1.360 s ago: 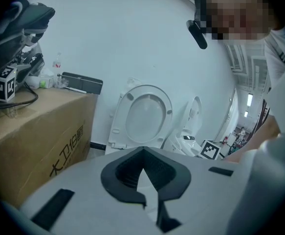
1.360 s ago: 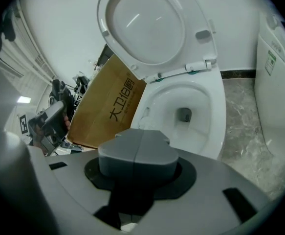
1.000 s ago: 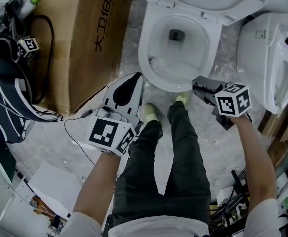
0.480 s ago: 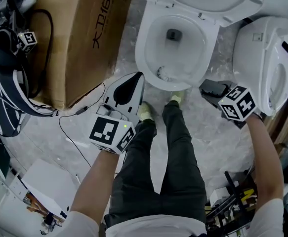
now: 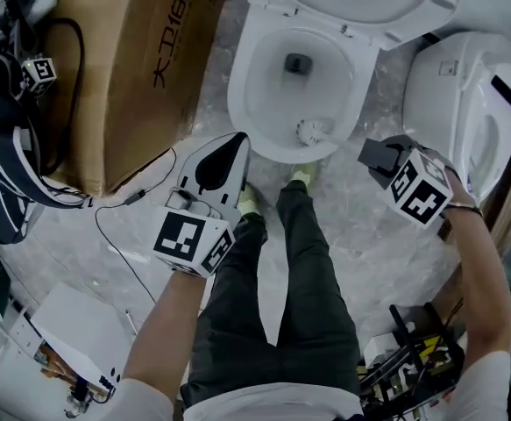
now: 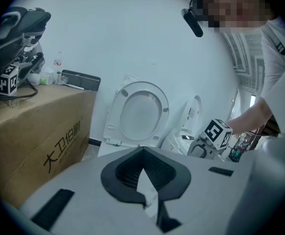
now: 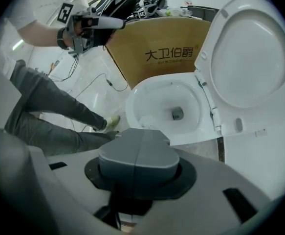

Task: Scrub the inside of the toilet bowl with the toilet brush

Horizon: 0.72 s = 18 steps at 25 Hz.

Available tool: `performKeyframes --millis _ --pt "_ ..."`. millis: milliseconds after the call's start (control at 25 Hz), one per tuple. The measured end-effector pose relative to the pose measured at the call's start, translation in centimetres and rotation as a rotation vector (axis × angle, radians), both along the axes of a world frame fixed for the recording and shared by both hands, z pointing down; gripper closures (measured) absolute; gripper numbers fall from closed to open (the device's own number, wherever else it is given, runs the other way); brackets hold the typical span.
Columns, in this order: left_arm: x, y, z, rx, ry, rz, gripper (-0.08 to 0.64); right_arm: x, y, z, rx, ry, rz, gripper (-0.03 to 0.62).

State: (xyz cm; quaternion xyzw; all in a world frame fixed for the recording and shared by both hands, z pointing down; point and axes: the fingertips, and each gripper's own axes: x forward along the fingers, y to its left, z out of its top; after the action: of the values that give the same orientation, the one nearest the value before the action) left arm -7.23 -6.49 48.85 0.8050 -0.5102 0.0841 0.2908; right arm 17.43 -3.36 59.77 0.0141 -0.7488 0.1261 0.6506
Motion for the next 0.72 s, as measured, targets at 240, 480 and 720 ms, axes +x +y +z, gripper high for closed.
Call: performKeyframes --millis 240,480,720 --pt "0.4 -0.1 -0.1 -0.001 0.002 -0.007 0.554 0.1 -1.3 -0.5 0.081 0.063 -0.185 0.433" --pt "0.5 -0.3 0.0 -0.003 0.001 -0.014 0.554 0.7 -2.3 -0.7 0.118 0.098 -0.225 0.433" --pt "0.5 -0.5 0.0 -0.007 -0.004 -0.018 0.554 1.5 -3.5 -0.8 0.143 0.113 -0.22 0.434"
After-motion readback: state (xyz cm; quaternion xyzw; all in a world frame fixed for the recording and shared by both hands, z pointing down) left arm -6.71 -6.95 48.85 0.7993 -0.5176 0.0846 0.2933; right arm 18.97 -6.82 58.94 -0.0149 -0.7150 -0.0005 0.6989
